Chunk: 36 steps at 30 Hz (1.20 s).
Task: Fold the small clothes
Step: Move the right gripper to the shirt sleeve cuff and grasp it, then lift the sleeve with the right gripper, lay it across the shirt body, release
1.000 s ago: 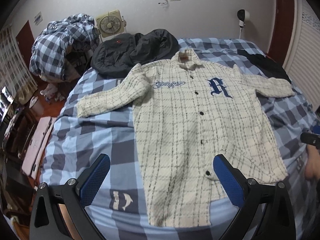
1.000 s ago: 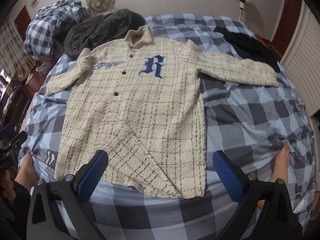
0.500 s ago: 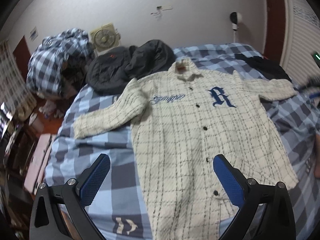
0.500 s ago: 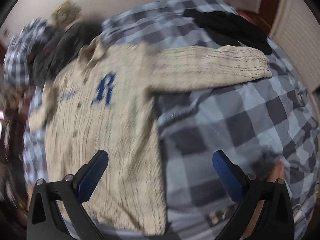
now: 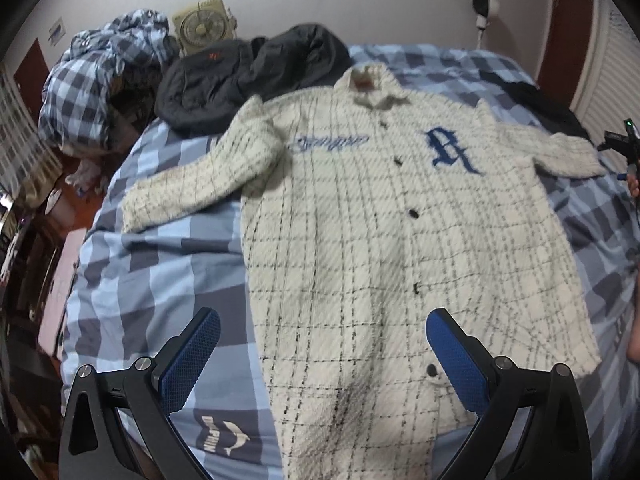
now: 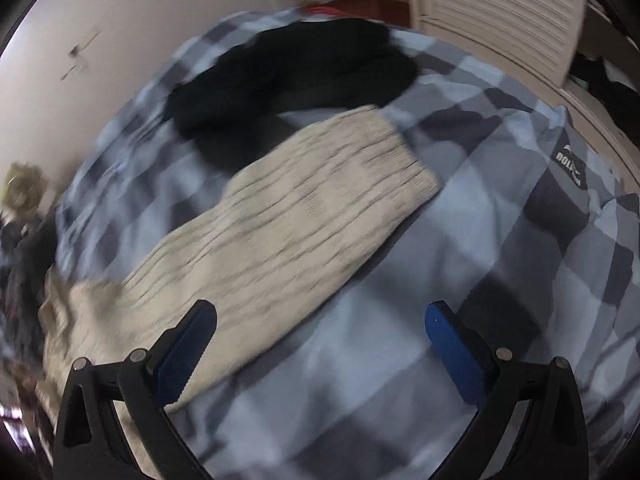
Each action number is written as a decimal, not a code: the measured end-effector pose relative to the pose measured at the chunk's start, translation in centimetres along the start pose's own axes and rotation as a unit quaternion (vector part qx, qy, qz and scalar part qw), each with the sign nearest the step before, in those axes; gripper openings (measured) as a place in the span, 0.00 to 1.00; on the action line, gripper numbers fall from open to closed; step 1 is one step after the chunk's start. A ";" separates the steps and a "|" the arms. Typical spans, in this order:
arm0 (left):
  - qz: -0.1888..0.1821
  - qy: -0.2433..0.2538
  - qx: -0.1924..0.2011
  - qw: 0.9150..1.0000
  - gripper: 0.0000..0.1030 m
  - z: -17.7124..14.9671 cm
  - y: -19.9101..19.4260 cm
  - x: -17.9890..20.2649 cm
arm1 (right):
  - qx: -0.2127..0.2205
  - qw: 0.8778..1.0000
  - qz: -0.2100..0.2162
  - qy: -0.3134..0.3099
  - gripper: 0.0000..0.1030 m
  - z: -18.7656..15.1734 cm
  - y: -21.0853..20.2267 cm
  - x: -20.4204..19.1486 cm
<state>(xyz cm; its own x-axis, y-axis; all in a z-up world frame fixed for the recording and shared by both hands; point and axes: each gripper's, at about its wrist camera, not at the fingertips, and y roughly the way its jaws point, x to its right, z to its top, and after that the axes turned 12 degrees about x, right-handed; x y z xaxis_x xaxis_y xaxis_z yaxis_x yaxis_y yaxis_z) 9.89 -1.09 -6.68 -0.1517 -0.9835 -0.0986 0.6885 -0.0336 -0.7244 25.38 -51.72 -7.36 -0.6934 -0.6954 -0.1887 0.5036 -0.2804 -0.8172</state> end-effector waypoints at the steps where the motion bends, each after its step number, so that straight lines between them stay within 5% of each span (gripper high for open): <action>1: 0.005 0.001 -0.004 1.000 1.00 0.0 0.5 0.1 | 0.005 1.000 -0.016 -0.002 0.99 0.4 0.9 0.4; 8: 0.022 0.007 -0.044 0.999 1.00 -0.1 4.0 1.0 | 0.037 0.999 -0.032 -0.019 0.99 2.0 3.9 0.9; 10: 0.023 0.012 -0.046 0.999 1.00 0.0 4.4 1.5 | 0.055 0.997 -0.043 -0.011 0.92 2.4 4.7 1.2; 15: 0.029 0.031 -0.043 0.998 1.00 0.0 4.6 2.4 | 0.061 0.993 -0.088 -0.044 0.26 3.1 6.1 0.7; 18: 0.025 0.037 -0.041 0.998 1.00 0.1 4.4 2.6 | 0.076 0.990 -0.095 -0.076 0.11 3.3 5.1 0.2; 26: 0.013 0.007 -0.013 1.000 1.00 0.5 0.8 0.2 | 0.158 0.980 -0.071 -0.095 0.10 4.9 -5.2 -3.6; 36: 0.011 -0.033 0.010 0.999 1.00 0.0 -3.7 -4.0 | 0.234 0.956 -0.063 -0.165 0.09 3.9 -14.8 -14.4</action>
<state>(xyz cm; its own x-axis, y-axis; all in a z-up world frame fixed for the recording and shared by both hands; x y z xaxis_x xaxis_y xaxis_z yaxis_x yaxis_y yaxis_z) 8.01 3.00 -3.61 -0.0897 -0.9936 -0.0688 0.7058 -0.0147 -0.7082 29.92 -40.11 9.58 -0.6020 -0.7859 0.1414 0.6556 -0.5875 -0.4744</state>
